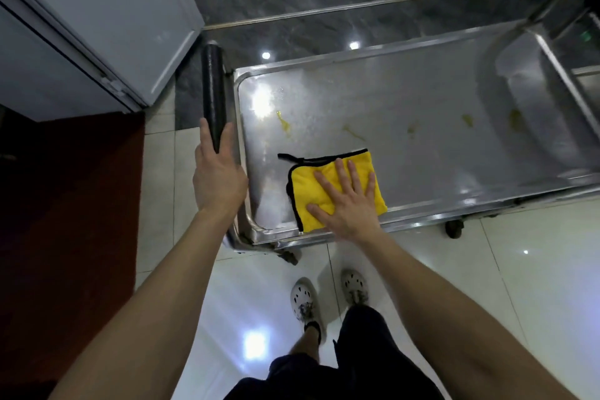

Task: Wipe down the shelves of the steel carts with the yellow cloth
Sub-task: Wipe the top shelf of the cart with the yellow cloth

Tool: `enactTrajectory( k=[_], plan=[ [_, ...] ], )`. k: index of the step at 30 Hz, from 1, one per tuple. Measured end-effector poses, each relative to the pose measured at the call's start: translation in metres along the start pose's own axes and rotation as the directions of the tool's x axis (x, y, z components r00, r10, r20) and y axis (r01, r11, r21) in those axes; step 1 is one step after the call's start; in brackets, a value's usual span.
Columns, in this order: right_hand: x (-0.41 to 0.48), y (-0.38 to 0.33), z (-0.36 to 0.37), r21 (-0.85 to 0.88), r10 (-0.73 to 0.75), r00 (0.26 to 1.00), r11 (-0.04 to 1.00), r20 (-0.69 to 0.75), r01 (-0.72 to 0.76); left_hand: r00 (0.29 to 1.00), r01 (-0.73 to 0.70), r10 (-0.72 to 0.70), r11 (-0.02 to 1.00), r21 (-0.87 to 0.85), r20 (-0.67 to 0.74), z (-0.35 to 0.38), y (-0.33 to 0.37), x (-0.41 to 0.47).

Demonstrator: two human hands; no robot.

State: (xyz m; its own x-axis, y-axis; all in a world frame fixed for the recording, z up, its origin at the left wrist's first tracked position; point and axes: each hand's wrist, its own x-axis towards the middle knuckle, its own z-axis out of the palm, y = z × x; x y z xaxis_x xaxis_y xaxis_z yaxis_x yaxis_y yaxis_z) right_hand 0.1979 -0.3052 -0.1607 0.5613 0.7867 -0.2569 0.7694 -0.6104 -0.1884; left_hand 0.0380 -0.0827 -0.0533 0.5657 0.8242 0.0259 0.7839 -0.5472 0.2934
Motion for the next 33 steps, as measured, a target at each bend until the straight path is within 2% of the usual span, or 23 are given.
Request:
enactTrajectory(
  k=[5,10,14,18,21,24,26,29,31,33],
  plan=[
    [0.041,0.056,-0.032,0.031,0.084,0.996,0.996,0.03,-0.085,1.0,0.007,-0.007,1.0,-0.021,-0.018,0.0,0.0,0.0],
    [0.145,0.075,-0.067,0.06,0.098,0.995,0.993,0.026,-0.099,0.998,0.004,-0.006,0.999,-0.045,-0.058,0.001,0.001,-0.005],
    [0.253,0.049,-0.082,0.054,0.044,0.999,0.998,0.016,-0.045,0.997,-0.005,0.002,0.999,-0.038,-0.081,0.003,-0.001,-0.004],
    [0.304,-0.031,-0.07,0.014,-0.146,0.989,0.989,-0.017,0.147,0.995,-0.001,-0.004,0.999,-0.049,-0.097,0.004,-0.005,-0.004],
    [0.276,-0.097,-0.044,-0.02,-0.319,0.947,0.948,-0.028,0.318,0.995,0.007,-0.013,0.998,-0.059,-0.099,0.003,-0.004,-0.005],
    [0.206,-0.112,-0.015,0.002,-0.386,0.916,0.921,-0.11,0.389,0.997,0.017,-0.022,0.998,-0.068,-0.078,-0.001,-0.002,-0.004],
    [0.148,-0.094,0.005,0.024,-0.468,0.865,0.877,-0.184,0.48,0.997,0.025,-0.029,0.997,-0.076,-0.065,-0.004,-0.001,-0.003],
    [0.074,-0.05,0.029,0.004,-0.608,0.77,0.784,-0.195,0.62,0.998,0.026,-0.032,0.996,-0.087,-0.06,-0.007,0.002,-0.003],
    [0.055,-0.015,0.031,-0.011,-0.657,0.733,0.746,-0.176,0.666,0.998,0.025,-0.03,0.996,-0.089,-0.055,-0.008,0.002,-0.004],
    [0.063,0.018,0.023,-0.039,-0.667,0.728,0.741,-0.16,0.671,0.998,0.029,-0.034,0.995,-0.092,-0.049,-0.007,0.002,-0.004]
  ],
)
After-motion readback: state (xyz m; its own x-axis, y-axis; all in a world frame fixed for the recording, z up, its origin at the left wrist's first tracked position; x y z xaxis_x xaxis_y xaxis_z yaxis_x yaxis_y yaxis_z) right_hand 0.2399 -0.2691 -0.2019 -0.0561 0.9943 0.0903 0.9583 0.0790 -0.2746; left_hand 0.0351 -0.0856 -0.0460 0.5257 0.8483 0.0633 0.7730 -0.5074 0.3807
